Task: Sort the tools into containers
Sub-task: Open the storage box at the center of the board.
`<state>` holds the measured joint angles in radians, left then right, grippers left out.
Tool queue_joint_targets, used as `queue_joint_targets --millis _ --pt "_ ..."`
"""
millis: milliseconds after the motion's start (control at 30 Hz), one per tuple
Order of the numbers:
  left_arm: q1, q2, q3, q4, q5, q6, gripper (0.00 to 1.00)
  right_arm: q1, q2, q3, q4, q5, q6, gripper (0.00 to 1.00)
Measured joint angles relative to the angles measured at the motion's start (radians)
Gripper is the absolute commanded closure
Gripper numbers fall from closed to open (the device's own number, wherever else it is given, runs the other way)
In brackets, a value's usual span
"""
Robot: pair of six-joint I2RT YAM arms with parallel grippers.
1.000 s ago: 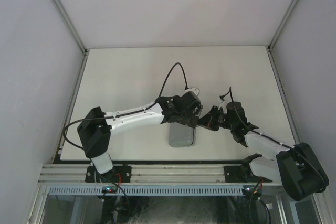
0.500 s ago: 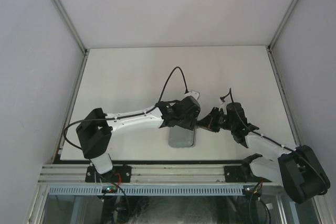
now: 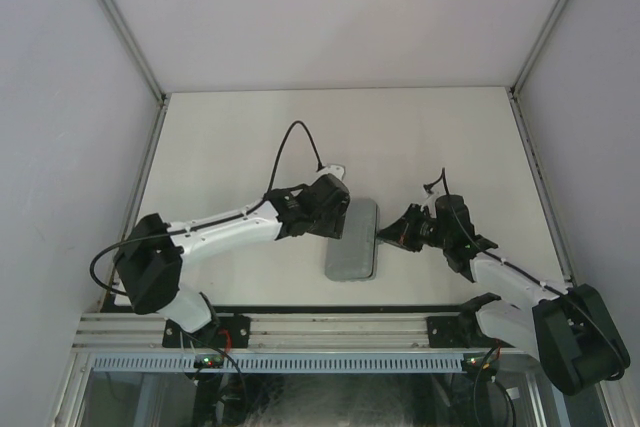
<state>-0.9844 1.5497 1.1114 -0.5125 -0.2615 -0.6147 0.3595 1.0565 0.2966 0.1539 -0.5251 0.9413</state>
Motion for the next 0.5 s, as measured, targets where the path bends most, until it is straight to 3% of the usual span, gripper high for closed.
queue_joint_targets --millis 133,267,500 --pt "0.025 -0.006 -0.039 -0.032 -0.009 0.001 0.37 0.0 0.0 0.0 -0.002 0.0 -0.004 1.0" --pt "0.025 -0.027 -0.046 -0.034 -0.004 0.005 0.26 0.0 0.0 0.0 -0.002 0.0 -0.004 1.0" --pt "-0.043 -0.05 0.016 -0.048 -0.022 0.015 0.15 0.0 -0.017 0.0 -0.002 -0.005 0.004 1.0"
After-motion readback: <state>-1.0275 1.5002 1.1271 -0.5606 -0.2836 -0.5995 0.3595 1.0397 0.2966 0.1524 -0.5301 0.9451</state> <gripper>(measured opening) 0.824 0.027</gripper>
